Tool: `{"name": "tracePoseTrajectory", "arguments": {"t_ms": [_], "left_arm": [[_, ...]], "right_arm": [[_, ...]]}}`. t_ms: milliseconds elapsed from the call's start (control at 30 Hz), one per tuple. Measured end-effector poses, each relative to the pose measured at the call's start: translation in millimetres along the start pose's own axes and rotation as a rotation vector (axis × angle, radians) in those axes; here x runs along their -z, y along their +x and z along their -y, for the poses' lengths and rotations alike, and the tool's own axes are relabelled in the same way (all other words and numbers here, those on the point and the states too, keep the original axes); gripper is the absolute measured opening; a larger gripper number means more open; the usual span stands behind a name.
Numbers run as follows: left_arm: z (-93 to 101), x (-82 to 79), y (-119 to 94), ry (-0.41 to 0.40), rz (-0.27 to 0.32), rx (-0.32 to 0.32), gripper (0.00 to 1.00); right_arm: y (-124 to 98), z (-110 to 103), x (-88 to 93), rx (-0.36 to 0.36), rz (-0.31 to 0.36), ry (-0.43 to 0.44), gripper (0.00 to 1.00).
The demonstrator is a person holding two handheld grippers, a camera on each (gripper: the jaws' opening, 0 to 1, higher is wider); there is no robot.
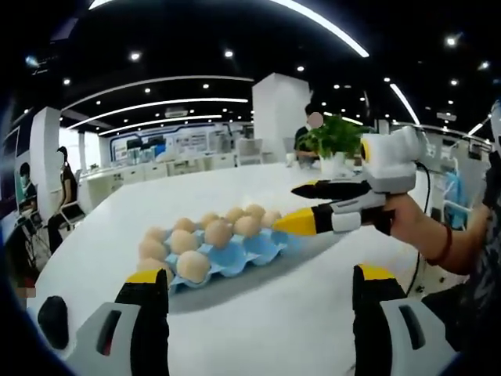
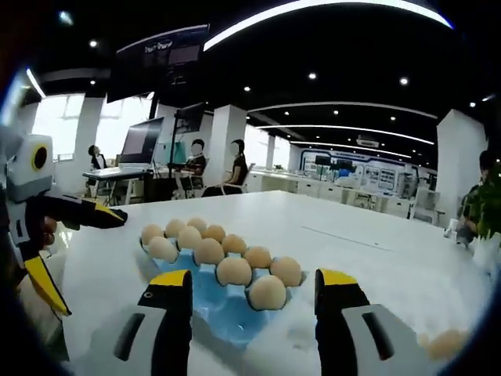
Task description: Place the egg into an empty slot of the egg tray after lifting it from the table, then release the egg inside the slot.
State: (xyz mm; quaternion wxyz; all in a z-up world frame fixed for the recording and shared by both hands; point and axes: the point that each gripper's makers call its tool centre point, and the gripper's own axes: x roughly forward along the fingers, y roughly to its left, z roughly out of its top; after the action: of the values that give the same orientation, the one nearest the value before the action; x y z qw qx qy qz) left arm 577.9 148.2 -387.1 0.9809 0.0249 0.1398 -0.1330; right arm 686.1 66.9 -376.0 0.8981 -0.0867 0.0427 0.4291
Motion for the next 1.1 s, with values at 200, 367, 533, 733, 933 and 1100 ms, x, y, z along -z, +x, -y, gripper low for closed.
{"name": "tracePoseTrajectory", "arguments": {"t_ms": [200, 367, 533, 733, 933, 1100], "left_arm": [[7.2, -3.2, 9, 0.005, 0.001, 0.007, 1.00], [13.0, -7.2, 17, 0.005, 0.011, 0.021, 1.00], [20.0, -7.8, 24, 0.011, 0.003, 0.040, 1.00], [26.5, -10.9, 29, 0.013, 0.004, 0.058, 1.00], [30.7, -12.8, 33, 0.019, 0.004, 0.069, 1.00], [31.2, -14.0, 35, 0.024, 0.002, 0.067, 1.00]], "right_arm": [[-14, 22, 3.8, 0.037, -0.007, -0.013, 0.66], [-27, 44, 13.6, 0.081, -0.028, -0.007, 0.66], [-38, 59, 20.0, 0.111, -0.039, 0.014, 0.66], [-51, 76, 28.8, 0.152, -0.047, 0.049, 0.66], [-60, 93, 38.2, 0.202, -0.054, 0.087, 0.65], [-67, 109, 40.4, 0.266, -0.043, 0.112, 0.60]]}}
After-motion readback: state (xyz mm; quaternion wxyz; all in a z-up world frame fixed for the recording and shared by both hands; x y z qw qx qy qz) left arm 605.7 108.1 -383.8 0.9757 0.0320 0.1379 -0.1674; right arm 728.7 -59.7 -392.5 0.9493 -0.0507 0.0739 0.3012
